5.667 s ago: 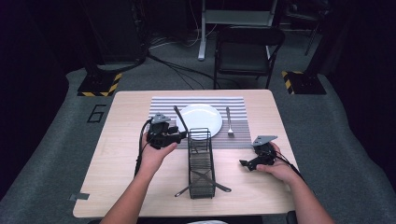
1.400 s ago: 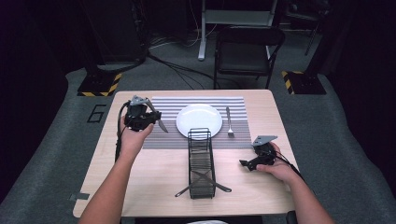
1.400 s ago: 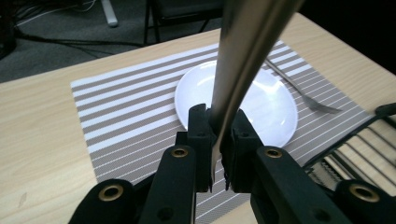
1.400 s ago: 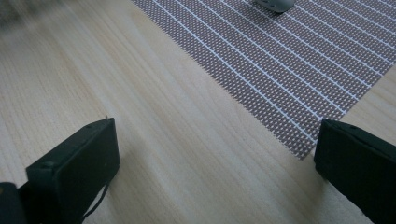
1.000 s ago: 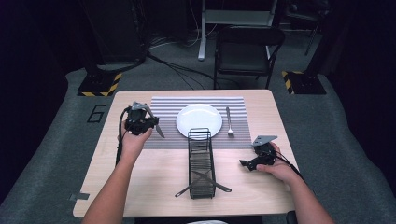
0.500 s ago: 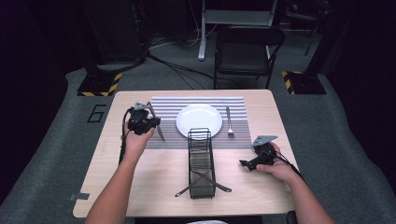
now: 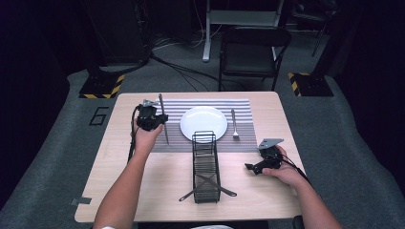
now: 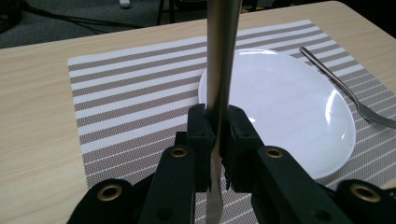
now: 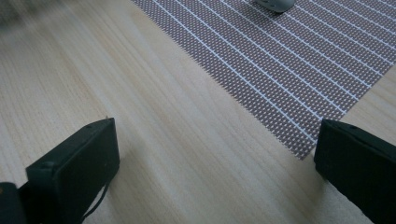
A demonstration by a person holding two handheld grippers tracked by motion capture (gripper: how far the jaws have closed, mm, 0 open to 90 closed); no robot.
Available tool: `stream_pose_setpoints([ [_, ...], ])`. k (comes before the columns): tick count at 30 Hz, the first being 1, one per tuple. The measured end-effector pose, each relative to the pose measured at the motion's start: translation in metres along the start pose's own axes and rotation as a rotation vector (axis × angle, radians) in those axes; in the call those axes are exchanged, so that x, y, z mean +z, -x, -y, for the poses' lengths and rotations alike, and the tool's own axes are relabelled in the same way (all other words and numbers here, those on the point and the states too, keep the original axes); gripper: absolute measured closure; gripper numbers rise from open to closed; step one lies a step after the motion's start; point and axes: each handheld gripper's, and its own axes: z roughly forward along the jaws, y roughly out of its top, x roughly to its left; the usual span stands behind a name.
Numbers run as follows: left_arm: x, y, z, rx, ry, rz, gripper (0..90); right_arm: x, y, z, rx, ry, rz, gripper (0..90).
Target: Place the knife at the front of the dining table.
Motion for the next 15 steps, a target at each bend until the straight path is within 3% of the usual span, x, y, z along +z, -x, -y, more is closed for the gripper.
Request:
stream_pose_setpoints([
  [11, 0.02, 0.001, -0.004, -0.024, 0.013, -0.017, 82.1, 0.0, 0.0, 0.0, 0.008, -0.002, 0.0, 0.0],
  [15, 0.027, -0.004, -0.003, -0.065, 0.03, -0.024, 82.1, 0.0, 0.0, 0.0, 0.006, -0.002, 0.0, 0.0],
])
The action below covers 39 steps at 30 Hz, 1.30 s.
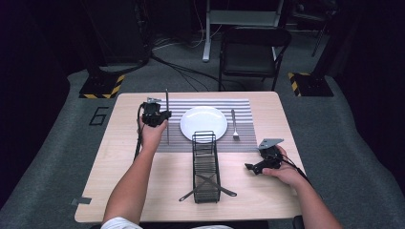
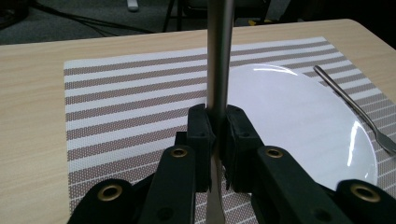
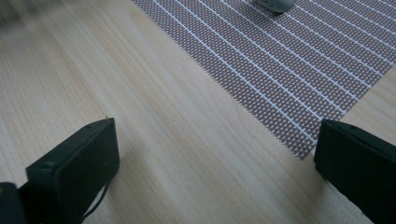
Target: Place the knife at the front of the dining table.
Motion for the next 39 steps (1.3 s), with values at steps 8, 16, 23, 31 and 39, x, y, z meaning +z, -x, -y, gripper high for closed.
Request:
stream_pose_setpoints([
  [8, 0.008, -0.007, 0.002, -0.061, 0.024, -0.005, 82.1, 0.0, 0.0, 0.0, -0.001, 0.0, 0.0, 0.0],
  [16, 0.02, -0.012, 0.006, -0.117, 0.047, -0.023, 82.0, 0.0, 0.0, 0.0, 0.0, 0.0, 0.0, 0.0],
  [23, 0.03, -0.019, 0.01, -0.185, 0.039, -0.025, 82.0, 0.0, 0.0, 0.0, 0.0, 0.0, 0.0, 0.0],
  [31, 0.044, -0.027, 0.017, -0.214, 0.014, -0.042, 82.2, 0.0, 0.0, 0.0, 0.005, -0.001, 0.0, 0.0],
  [39, 0.057, -0.033, 0.024, -0.257, -0.008, -0.066, 82.4, 0.0, 0.0, 0.0, 0.003, -0.002, -0.002, 0.0],
])
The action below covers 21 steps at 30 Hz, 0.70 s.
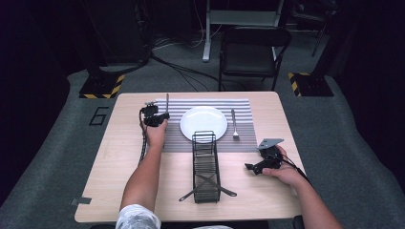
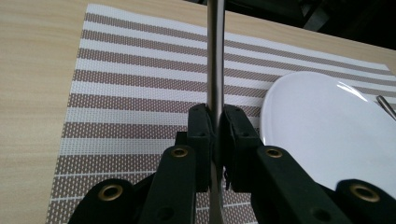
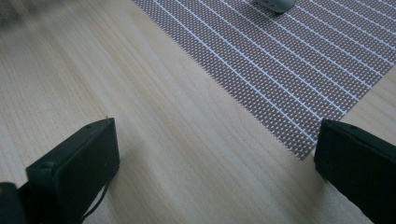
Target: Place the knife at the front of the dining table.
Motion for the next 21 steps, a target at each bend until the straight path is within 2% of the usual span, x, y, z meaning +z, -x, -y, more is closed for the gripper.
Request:
stream_pose_setpoints([
  [2, 0.002, 0.0, 0.001, -0.009, -0.006, -0.006, 82.4, 0.0, 0.0, 0.0, 0.0, 0.001, 0.001, 0.0],
  [5, 0.005, 0.0, 0.002, 0.005, -0.01, -0.017, 82.4, 0.0, 0.0, 0.0, 0.0, 0.001, 0.0, 0.0],
  [9, 0.009, 0.0, 0.0, 0.004, -0.018, -0.029, 82.5, 0.0, 0.0, 0.0, 0.0, 0.001, 0.0, 0.0],
  [15, 0.019, 0.007, 0.0, 0.029, -0.031, -0.069, 82.6, 0.0, 0.0, 0.0, 0.0, 0.001, 0.0, 0.0],
  [21, 0.027, 0.007, 0.002, 0.009, -0.04, -0.093, 82.6, 0.0, 0.0, 0.0, -0.002, 0.001, -0.001, 0.0],
])
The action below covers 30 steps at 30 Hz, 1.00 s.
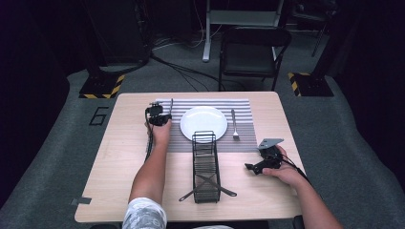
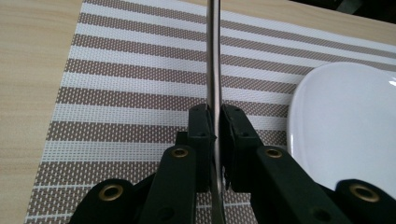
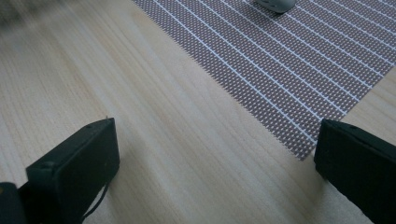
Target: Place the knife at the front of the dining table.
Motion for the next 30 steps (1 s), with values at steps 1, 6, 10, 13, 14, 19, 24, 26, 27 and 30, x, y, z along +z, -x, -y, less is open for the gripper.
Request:
stream_pose_setpoints([
  [1, 0.003, -0.001, 0.0, -0.001, -0.013, -0.011, 82.6, 0.0, 0.0, 0.0, 0.0, 0.0, 0.0, 0.0],
  [6, 0.007, -0.001, 0.0, -0.011, -0.008, -0.021, 82.6, 0.0, 0.0, 0.0, 0.001, 0.0, 0.0, 0.0],
  [10, 0.01, 0.001, 0.0, -0.032, -0.006, -0.024, 82.6, 0.0, 0.0, 0.0, 0.0, 0.0, -0.001, 0.0],
  [13, 0.014, 0.002, 0.002, -0.041, -0.012, -0.029, 82.6, 0.0, 0.0, 0.0, 0.004, -0.001, -0.001, 0.0],
  [14, 0.014, 0.002, 0.002, -0.041, -0.012, -0.029, 82.6, 0.0, 0.0, 0.0, 0.004, -0.001, -0.001, 0.0],
  [19, 0.017, 0.003, 0.003, -0.044, 0.003, -0.03, 82.5, 0.0, 0.0, 0.0, 0.002, 0.0, -0.001, 0.0],
  [24, 0.017, 0.003, 0.004, -0.05, 0.014, -0.031, 82.2, 0.0, 0.0, 0.0, 0.003, -0.001, -0.002, 0.0],
  [26, 0.016, 0.002, 0.005, -0.054, 0.011, -0.022, 82.2, 0.0, 0.0, 0.0, 0.004, -0.001, -0.002, 0.0],
  [27, 0.016, 0.001, 0.005, -0.057, 0.01, -0.018, 82.1, 0.0, 0.0, 0.0, 0.003, -0.002, -0.002, 0.0],
  [30, 0.015, -0.003, 0.005, -0.073, 0.006, 0.009, 81.2, 0.0, 0.0, 0.0, 0.004, -0.002, -0.002, 0.0],
])
